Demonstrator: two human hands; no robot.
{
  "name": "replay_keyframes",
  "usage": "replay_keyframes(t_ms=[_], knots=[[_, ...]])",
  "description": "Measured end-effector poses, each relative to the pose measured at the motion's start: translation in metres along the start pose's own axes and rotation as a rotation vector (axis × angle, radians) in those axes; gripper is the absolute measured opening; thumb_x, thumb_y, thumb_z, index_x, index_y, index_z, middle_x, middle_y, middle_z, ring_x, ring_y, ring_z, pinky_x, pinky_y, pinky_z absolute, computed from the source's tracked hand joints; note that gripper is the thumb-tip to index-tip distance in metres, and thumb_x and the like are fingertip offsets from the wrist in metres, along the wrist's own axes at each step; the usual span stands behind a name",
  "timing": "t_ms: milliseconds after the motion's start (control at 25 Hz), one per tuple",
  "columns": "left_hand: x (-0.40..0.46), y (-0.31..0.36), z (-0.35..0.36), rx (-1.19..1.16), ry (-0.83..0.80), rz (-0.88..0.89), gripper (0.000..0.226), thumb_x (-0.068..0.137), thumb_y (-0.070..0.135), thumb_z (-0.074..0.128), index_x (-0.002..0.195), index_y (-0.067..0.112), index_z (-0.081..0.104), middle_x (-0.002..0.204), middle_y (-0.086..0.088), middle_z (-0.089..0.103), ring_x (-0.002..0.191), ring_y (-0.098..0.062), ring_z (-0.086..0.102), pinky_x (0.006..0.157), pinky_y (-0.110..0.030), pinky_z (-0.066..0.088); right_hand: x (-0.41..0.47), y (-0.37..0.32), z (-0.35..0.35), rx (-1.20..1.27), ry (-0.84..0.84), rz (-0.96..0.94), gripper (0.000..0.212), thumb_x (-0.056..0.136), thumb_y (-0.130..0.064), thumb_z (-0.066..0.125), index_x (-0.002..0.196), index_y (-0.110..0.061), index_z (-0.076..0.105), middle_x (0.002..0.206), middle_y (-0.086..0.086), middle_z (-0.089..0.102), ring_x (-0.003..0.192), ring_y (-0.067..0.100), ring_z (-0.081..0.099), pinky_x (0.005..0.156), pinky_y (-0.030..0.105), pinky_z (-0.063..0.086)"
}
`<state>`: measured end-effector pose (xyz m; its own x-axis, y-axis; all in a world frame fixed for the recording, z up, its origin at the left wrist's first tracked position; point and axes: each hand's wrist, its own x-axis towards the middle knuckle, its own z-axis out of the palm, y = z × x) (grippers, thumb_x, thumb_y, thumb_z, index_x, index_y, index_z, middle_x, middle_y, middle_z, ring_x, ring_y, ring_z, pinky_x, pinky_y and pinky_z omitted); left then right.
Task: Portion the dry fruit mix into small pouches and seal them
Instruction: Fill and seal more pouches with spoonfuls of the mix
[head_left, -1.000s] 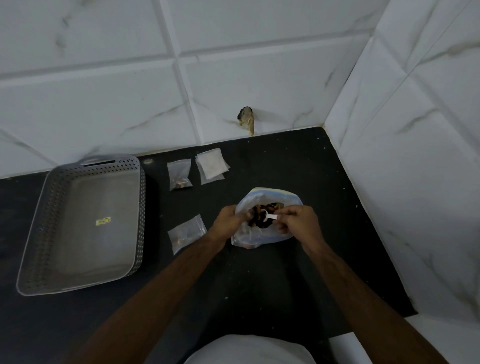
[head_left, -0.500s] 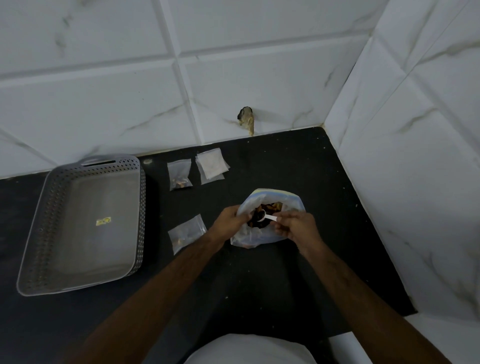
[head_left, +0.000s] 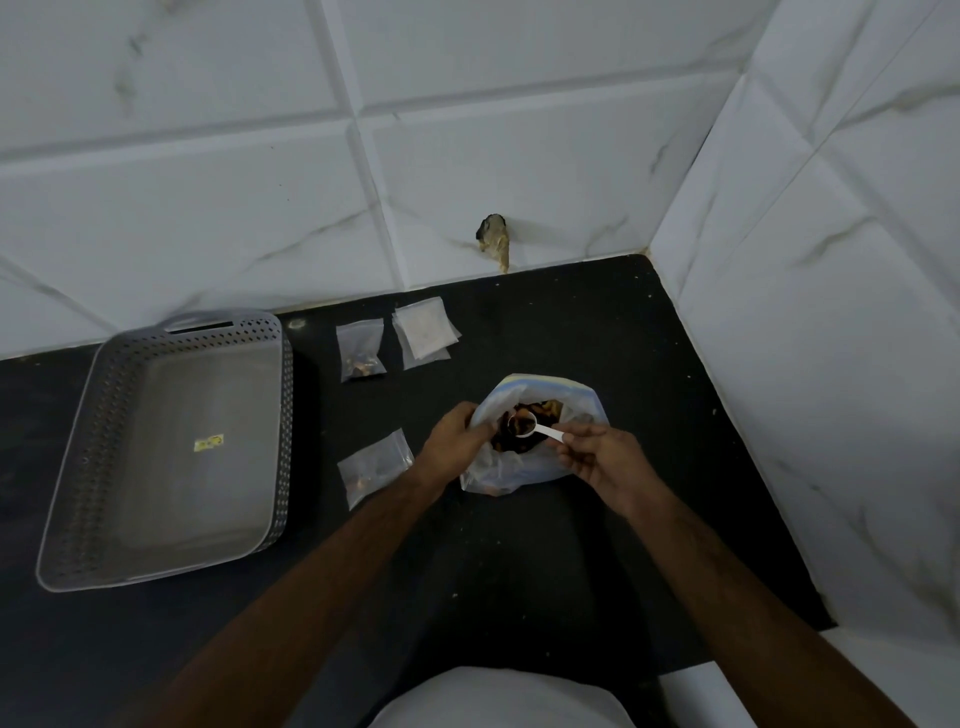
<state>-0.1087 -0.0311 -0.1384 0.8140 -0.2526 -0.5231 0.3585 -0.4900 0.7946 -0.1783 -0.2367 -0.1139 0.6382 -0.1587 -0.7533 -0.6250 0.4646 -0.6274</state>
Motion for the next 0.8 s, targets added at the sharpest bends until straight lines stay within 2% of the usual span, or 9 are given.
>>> replay_keyframes(t_ms=[160, 280, 320, 440, 520, 640, 720, 800], knots=[[-0.004, 0.002, -0.002, -0.002, 0.021, 0.017, 0.029, 0.098, 0.026, 0.062, 0.124, 0.015, 0.059, 0.115, -0.003, 0.066, 0.101, -0.014, 0.065, 0.082, -0.030, 0.056, -0.009, -0.004, -0.002, 0.039, -0.051, 0.029, 0.024, 0.097, 0.008, 0.050, 0.110, 0.002, 0.070, 0.093, 0.018, 0.075, 0.079, 0.016, 0.068, 0.070, 0.025, 0.060], [-0.008, 0.006, -0.004, 0.043, 0.100, 0.127, 0.031, 0.096, 0.018, 0.065, 0.125, 0.010, 0.057, 0.108, 0.004, 0.062, 0.094, -0.003, 0.063, 0.070, -0.013, 0.052, -0.017, -0.008, -0.003, 0.035, -0.084, -0.004, 0.023, 0.097, 0.006, 0.051, 0.111, 0.003, 0.069, 0.093, 0.019, 0.074, 0.076, 0.015, 0.067, 0.068, 0.024, 0.060], [-0.009, 0.006, -0.006, 0.061, 0.118, 0.162, 0.033, 0.095, 0.019, 0.066, 0.126, 0.009, 0.056, 0.110, 0.004, 0.061, 0.096, -0.003, 0.062, 0.072, -0.012, 0.052, -0.018, -0.010, -0.004, 0.023, -0.085, -0.019, 0.023, 0.098, 0.005, 0.052, 0.112, 0.002, 0.070, 0.094, 0.019, 0.075, 0.076, 0.015, 0.068, 0.068, 0.024, 0.060], [-0.017, 0.002, -0.017, 0.056, 0.121, 0.210, 0.047, 0.096, 0.026, 0.068, 0.138, 0.014, 0.051, 0.131, -0.002, 0.056, 0.112, -0.008, 0.060, 0.091, -0.026, 0.056, -0.025, -0.019, -0.005, 0.009, -0.102, -0.062, 0.023, 0.097, 0.003, 0.054, 0.114, 0.000, 0.070, 0.096, 0.018, 0.076, 0.076, 0.013, 0.069, 0.069, 0.025, 0.059], [-0.028, -0.005, -0.031, 0.101, 0.159, 0.300, 0.045, 0.097, 0.024, 0.065, 0.140, 0.021, 0.051, 0.137, 0.001, 0.053, 0.120, -0.008, 0.056, 0.100, -0.033, 0.053, -0.031, -0.026, -0.003, 0.010, -0.128, -0.089, 0.024, 0.096, 0.003, 0.056, 0.116, 0.002, 0.069, 0.097, 0.020, 0.075, 0.074, 0.012, 0.068, 0.067, 0.024, 0.059], [-0.049, -0.029, -0.066, 0.403, 0.292, 0.412, 0.047, 0.096, 0.027, 0.063, 0.141, 0.028, 0.049, 0.141, 0.006, 0.047, 0.129, -0.010, 0.046, 0.108, -0.040, 0.043, -0.039, -0.032, 0.006, 0.011, -0.155, -0.117, 0.024, 0.095, 0.002, 0.059, 0.116, 0.003, 0.069, 0.096, 0.019, 0.075, 0.073, 0.012, 0.068, 0.065, 0.022, 0.059], [-0.062, -0.050, -0.086, 0.589, 0.317, 0.338, 0.056, 0.094, 0.041, 0.063, 0.145, 0.030, 0.042, 0.147, 0.005, 0.042, 0.136, -0.016, 0.040, 0.111, -0.045, 0.036, -0.044, -0.035, 0.016, 0.011, -0.177, -0.111, 0.024, 0.094, 0.002, 0.060, 0.116, 0.002, 0.069, 0.096, 0.018, 0.075, 0.074, 0.012, 0.069, 0.065, 0.022, 0.059], [-0.068, -0.071, -0.098, 0.753, 0.269, 0.199, 0.077, 0.088, 0.058, 0.065, 0.151, 0.029, 0.034, 0.153, 0.003, 0.036, 0.142, -0.021, 0.035, 0.115, -0.049, 0.030, -0.046, -0.034, 0.029, 0.005, -0.198, -0.094, 0.023, 0.093, 0.001, 0.061, 0.115, 0.001, 0.069, 0.095, 0.017, 0.075, 0.074, 0.013, 0.069, 0.065, 0.022, 0.059]])
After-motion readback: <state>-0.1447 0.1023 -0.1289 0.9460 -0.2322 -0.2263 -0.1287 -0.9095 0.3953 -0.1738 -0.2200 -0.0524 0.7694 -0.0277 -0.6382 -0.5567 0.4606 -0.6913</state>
